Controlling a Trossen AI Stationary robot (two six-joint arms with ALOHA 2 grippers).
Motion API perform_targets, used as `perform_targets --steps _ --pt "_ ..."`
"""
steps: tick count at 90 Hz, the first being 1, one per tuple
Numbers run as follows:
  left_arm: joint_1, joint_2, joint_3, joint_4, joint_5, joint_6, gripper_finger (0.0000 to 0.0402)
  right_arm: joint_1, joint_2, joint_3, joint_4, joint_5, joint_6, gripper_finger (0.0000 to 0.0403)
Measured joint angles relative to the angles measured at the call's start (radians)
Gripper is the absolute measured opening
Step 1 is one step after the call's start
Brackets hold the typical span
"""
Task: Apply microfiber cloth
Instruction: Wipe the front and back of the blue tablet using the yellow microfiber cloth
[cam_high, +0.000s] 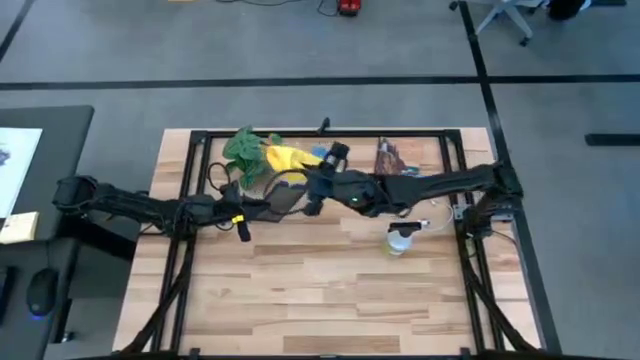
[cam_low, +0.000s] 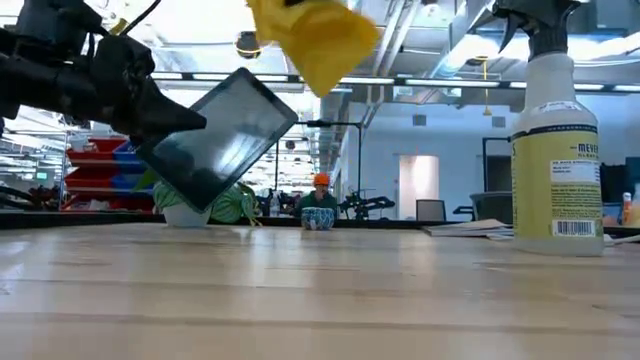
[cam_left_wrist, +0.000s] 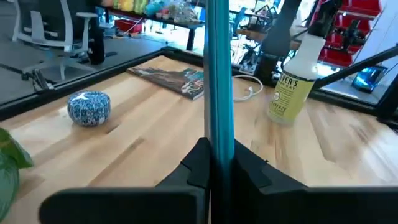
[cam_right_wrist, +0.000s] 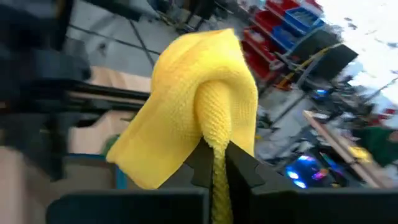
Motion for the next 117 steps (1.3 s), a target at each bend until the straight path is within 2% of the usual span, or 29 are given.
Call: perform_targets --steps 15,44,63,92,117 --pt "-0.001 0.000 0.000 0.001 -0.001 0.016 0.0011 -0.014 -0.011 0.001 -0.058 -0.232 0.099 0.0001" --pt "-0.043 0.000 0.000 0.012 -0.002 0.046 0.0011 -0.093 0.149 -0.001 0.156 -0.293 0.070 0.0001" --pt "-0.067 0.000 0.000 0.015 -0.006 0.061 0.0011 -0.147 0.168 0.000 0.020 -0.418 0.194 0.0001" --pt "-0.068 0.000 0.000 0.059 -0.004 0.077 0.0011 -0.122 0.168 0.000 -0.302 -0.408 0.306 0.0001" --pt "-0.067 -0.001 0.000 0.062 -0.025 0.079 0.0011 -0.077 0.168 0.000 -0.574 -0.277 0.391 0.0001"
